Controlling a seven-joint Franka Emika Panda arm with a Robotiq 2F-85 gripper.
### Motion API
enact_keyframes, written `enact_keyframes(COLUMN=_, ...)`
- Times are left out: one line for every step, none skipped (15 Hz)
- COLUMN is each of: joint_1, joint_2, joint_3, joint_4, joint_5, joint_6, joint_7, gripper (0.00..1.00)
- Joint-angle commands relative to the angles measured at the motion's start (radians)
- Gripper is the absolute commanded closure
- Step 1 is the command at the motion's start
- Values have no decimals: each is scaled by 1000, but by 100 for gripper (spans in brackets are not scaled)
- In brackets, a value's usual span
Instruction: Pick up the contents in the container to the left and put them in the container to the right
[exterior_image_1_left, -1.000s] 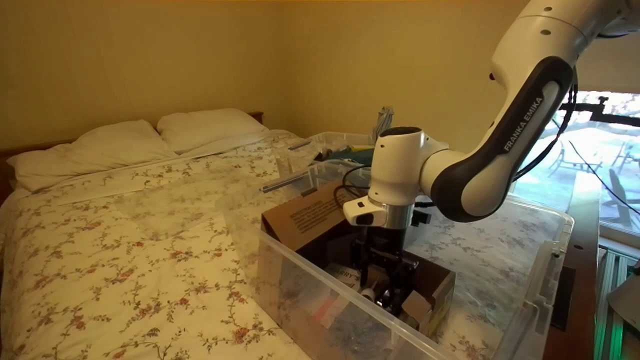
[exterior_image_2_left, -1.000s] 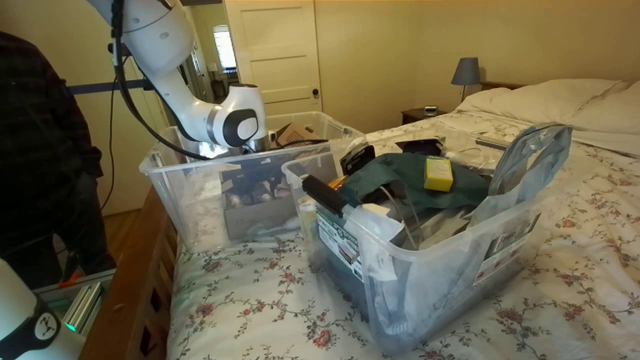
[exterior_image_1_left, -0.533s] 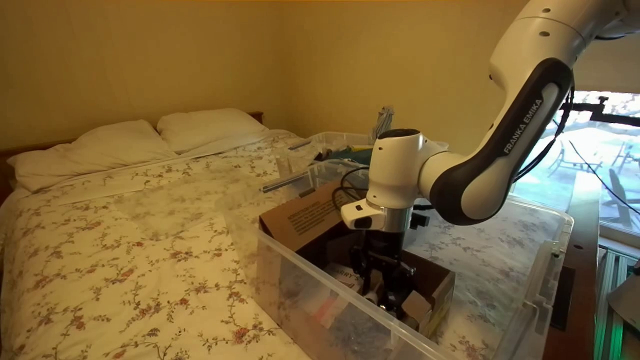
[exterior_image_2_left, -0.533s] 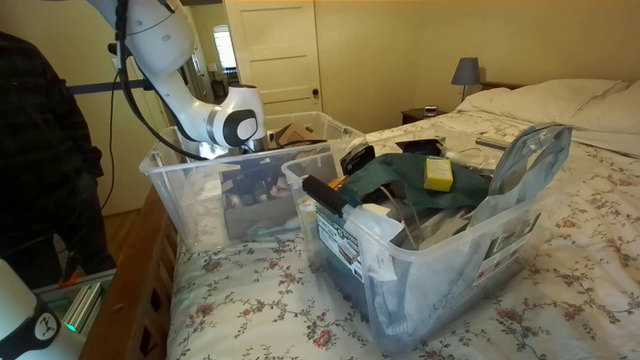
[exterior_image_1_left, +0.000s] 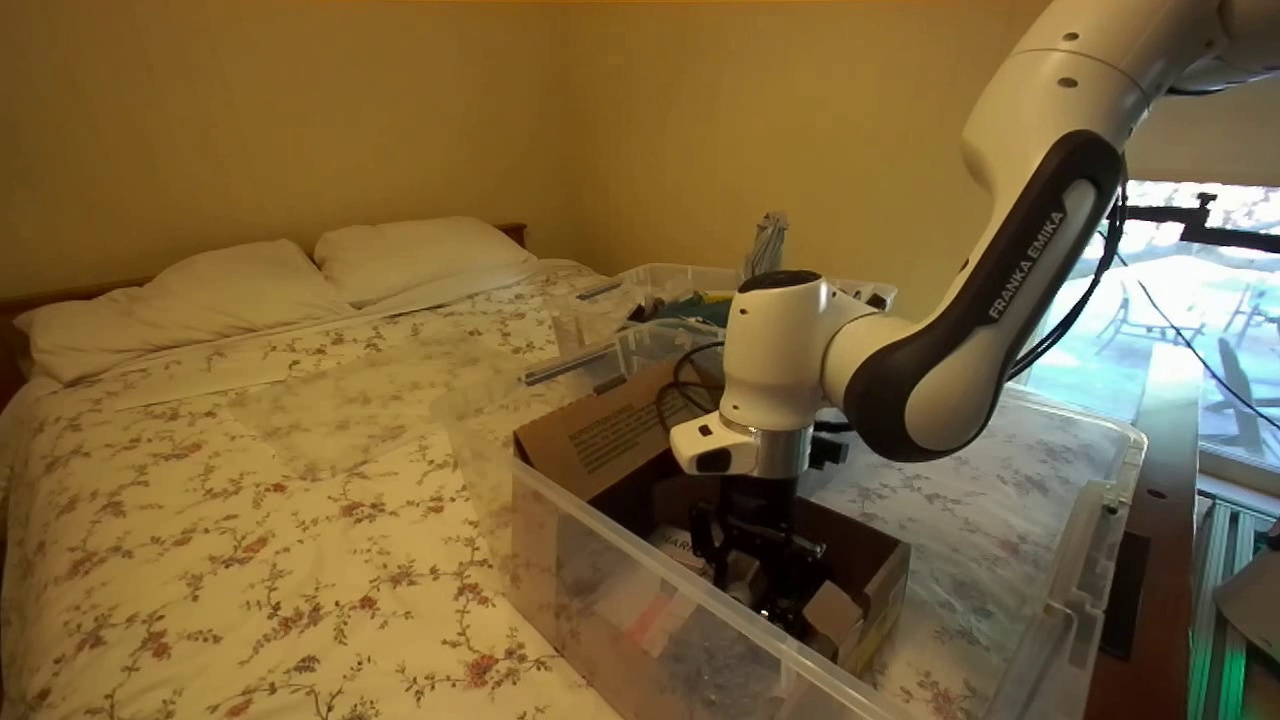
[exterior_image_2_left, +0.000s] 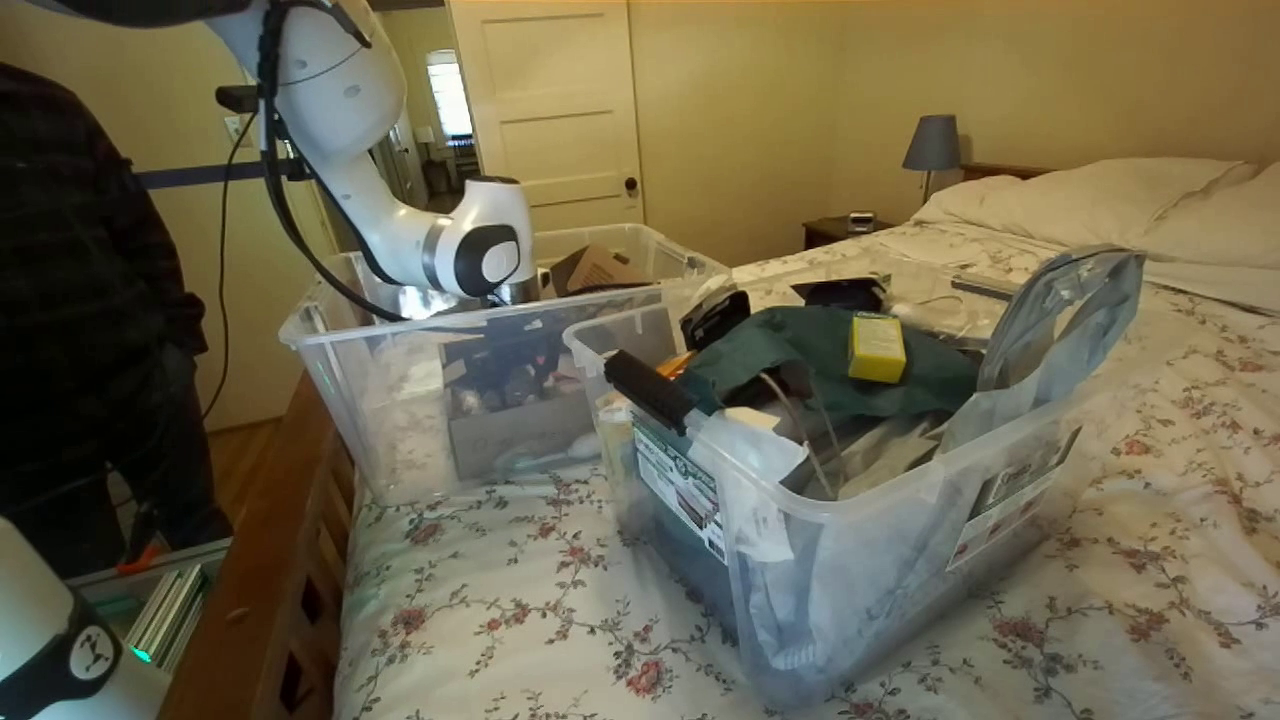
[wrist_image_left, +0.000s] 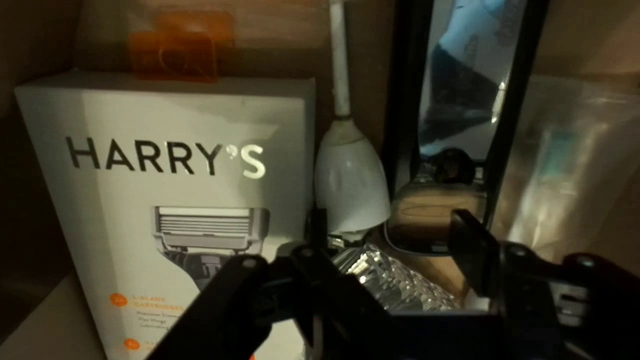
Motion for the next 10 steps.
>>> enact_keyframes(joint_1=35, joint_2=31, joint_3=-24, joint_4=50, joint_5=-24, joint_6=-53, joint_7=-4, gripper=60)
enact_keyframes(joint_1=40, joint_2=22, joint_3=-30, joint_4=47, joint_5=-28, joint_6=-54, joint_7=2, gripper=67)
enact_keyframes(joint_1=45, joint_2=11, joint_3=-36, joint_4=44, joint_5=-33, joint_6=-59, joint_7=8, gripper=74)
enact_keyframes(joint_1=51, joint_2=1, joint_3=-45, joint_4=42, joint_5=-40, joint_6=-64, joint_7=17, gripper=81)
enact_keyframes(joint_1=54, joint_2=-10, joint_3=-50, joint_4=37, joint_5=-44, joint_6=-65, joint_7=26, gripper=89)
enact_keyframes(joint_1=58, joint_2=-31, joint_3=-54, joint_4=27, joint_5=-48, joint_6=-66, joint_7=36, gripper=95)
enact_keyframes(joint_1=66, joint_2=-56, joint_3=-62, joint_4=16, joint_5=-57, joint_6=-73, joint_7=52, gripper=99)
enact_keyframes(joint_1=71, joint_2=-96, joint_3=-66, joint_4=-11, joint_5=-66, joint_6=-73, joint_7=73, gripper=100)
enact_keyframes(joint_1=72, joint_2=-132, joint_3=-66, joint_4=-35, joint_5=-72, joint_6=-68, joint_7=90, gripper=100)
enact_keyframes(joint_1=76, joint_2=-164, joint_3=-70, joint_4=-54, joint_5=-82, joint_6=-67, joint_7=112, gripper=100)
